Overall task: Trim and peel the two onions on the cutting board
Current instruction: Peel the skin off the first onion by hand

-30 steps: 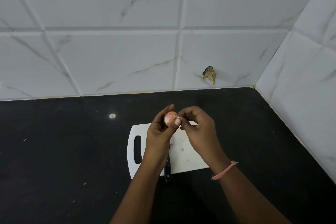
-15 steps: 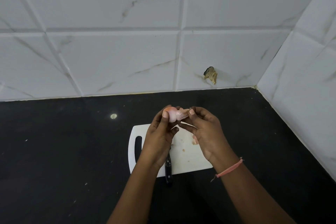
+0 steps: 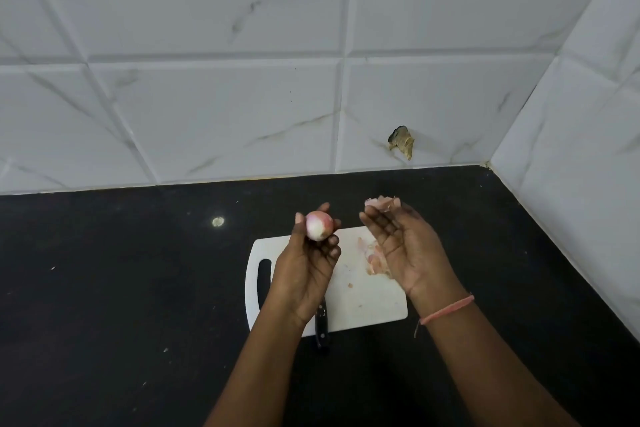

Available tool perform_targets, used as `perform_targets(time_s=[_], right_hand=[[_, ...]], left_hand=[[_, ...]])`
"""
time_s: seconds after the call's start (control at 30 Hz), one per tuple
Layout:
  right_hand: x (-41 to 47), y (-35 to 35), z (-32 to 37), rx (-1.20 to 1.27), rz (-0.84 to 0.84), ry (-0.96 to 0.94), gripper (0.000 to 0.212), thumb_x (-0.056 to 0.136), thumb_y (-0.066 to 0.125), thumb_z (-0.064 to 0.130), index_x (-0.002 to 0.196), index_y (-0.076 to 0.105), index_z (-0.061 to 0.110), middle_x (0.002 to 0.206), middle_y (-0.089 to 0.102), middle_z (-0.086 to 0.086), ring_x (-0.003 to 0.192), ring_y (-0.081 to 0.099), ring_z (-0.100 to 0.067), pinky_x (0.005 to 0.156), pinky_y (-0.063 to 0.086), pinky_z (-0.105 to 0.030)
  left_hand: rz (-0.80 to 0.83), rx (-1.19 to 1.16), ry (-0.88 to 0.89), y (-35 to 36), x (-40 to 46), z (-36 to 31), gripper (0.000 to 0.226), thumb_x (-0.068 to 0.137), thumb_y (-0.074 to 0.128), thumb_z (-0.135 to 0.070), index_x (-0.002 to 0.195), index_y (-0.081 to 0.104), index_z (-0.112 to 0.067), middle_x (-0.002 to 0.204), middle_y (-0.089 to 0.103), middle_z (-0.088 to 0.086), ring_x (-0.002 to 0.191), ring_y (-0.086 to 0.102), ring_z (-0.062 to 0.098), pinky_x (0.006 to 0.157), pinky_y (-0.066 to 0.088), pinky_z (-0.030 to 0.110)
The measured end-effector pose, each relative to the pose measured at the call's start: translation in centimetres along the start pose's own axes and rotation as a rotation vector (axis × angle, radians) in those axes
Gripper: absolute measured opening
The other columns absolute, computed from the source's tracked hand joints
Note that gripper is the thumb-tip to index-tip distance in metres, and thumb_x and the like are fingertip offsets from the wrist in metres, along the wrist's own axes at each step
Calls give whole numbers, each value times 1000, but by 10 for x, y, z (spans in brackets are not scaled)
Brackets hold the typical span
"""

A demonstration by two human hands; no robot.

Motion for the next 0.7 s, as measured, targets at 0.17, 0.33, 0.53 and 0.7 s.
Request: perform_targets(time_s=[0.17, 0.33, 0.53, 0.7], right_hand=[[1, -17, 3, -731, -123, -67, 17, 90, 65, 12, 106, 69, 17, 110, 69, -6, 95, 70, -21, 79, 59, -34], [2, -16, -8, -1247, 46, -95, 44, 94, 59, 29, 137, 49, 32, 153, 34, 4, 128, 49, -20, 95, 48, -31], [-15, 1, -8, -1285, 152, -526, 29, 94, 57, 35, 123, 58, 28, 123, 57, 15, 112, 56, 1, 88, 50, -18], [-31, 14, -4, -1099, 237, -597, 22, 83, 73, 29, 103, 68, 21, 96, 69, 15, 91, 66, 1, 61, 55, -14]], left_hand=[[60, 177, 53, -2, -3, -2, 36, 98, 52, -31, 132, 63, -24, 117, 68, 9, 83, 60, 13, 76, 56, 21], [58, 316, 115, 1, -5, -5, 39, 87, 60, -29, 125, 62, -20, 124, 69, 6, 97, 62, 13, 87, 51, 24], [50, 470, 186, 0, -8, -6, 39, 86, 61, -32, 124, 65, -27, 124, 67, 1, 104, 63, 13, 92, 50, 26], [54, 489, 227, 3, -7, -5, 40, 88, 61, -30, 127, 64, -21, 128, 66, 7, 122, 61, 21, 104, 47, 35]])
Point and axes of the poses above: each hand's wrist, its own x-axis towards the middle knuckle, its own y-axis out of the palm, z = x × y, the point moved 3 cm from there along x, towards the middle knuckle
